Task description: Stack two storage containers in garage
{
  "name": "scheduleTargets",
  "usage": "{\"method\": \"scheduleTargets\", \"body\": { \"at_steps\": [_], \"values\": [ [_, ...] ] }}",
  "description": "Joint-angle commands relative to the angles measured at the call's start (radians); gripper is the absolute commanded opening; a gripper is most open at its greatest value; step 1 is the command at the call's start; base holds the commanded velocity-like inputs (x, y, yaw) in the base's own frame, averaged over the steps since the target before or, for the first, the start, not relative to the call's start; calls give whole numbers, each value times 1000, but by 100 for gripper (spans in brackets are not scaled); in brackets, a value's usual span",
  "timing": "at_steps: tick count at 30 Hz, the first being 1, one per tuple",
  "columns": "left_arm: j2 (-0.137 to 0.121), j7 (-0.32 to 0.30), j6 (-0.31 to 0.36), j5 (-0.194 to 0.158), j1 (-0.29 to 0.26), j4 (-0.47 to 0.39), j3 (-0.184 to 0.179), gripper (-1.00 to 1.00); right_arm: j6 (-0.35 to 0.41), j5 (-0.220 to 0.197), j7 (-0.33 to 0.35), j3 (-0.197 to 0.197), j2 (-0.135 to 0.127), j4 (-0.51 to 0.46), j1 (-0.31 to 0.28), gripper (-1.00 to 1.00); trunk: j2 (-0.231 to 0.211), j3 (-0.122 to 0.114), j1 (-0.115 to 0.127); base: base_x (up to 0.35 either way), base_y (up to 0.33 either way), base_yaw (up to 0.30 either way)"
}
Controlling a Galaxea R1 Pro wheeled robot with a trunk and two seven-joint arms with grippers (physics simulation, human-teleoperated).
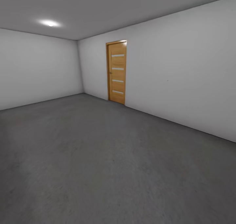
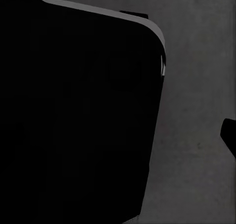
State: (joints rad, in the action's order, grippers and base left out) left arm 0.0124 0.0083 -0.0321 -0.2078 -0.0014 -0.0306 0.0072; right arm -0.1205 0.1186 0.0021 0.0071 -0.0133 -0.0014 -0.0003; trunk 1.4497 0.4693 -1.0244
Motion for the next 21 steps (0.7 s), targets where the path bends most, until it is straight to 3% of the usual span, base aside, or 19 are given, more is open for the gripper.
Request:
{"method": "scheduleTargets", "body": {
  "at_steps": [1,16,21],
  "values": [
    [0,1,-3,-6,0,0,0,100,-2,6,2,0,1,0,0,100,0,1,-1,322,0,0],
    [-3,1,1,-6,0,0,0,100,-4,5,-4,-8,13,1,0,100,0,1,-1,322,0,0],
    [-3,1,0,-6,0,0,0,100,-6,2,-3,-9,13,1,0,100,0,1,-1,322,0,150]
  ]
}}
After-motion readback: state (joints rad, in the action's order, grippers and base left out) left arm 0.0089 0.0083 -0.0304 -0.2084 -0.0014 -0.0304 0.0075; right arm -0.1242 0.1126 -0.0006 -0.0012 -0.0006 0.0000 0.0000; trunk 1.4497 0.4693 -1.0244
